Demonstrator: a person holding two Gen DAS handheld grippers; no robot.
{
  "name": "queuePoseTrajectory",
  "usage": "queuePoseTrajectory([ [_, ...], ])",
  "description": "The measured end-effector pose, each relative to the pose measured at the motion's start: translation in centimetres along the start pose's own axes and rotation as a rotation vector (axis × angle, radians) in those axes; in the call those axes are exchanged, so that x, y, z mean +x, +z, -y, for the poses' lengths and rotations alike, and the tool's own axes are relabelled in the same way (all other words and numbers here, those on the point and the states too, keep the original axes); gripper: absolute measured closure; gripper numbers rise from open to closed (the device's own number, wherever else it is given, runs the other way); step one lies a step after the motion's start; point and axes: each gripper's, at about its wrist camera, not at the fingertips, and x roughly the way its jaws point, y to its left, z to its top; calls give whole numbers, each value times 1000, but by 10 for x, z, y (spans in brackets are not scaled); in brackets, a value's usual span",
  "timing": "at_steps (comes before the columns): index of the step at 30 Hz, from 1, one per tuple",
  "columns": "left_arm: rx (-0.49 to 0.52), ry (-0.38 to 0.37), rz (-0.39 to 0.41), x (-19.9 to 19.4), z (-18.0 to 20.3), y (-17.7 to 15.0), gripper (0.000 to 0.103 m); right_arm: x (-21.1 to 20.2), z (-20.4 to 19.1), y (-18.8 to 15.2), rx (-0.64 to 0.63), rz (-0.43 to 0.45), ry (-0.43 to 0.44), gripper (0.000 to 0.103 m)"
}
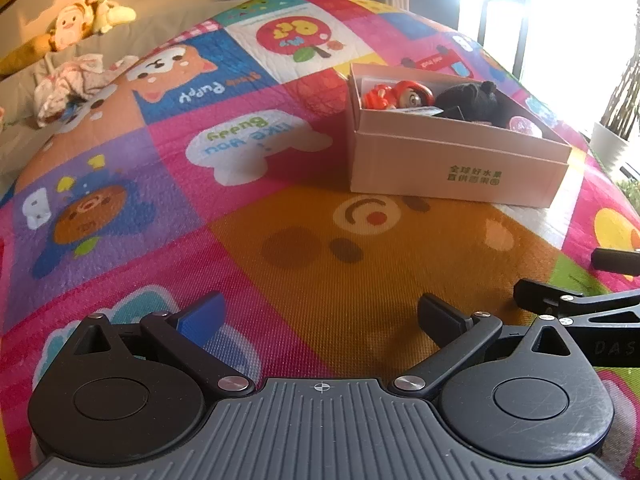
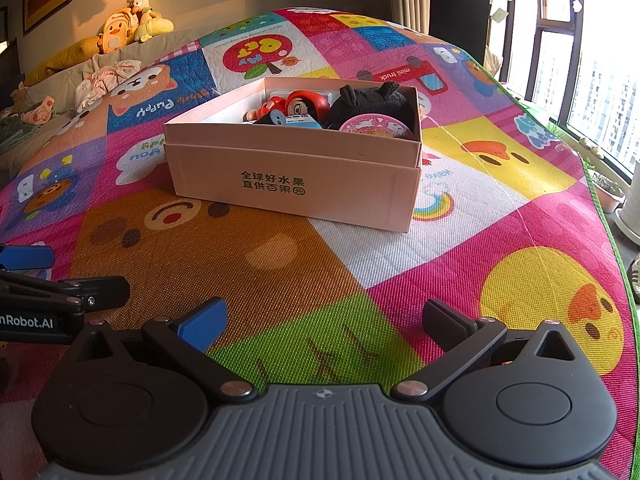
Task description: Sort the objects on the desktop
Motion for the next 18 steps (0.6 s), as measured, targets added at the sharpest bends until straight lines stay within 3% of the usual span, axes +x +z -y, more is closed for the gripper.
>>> queuePoseTrajectory([
  [18,0,1,0,-1,1,0,0,0,0,0,0,0,0,0],
])
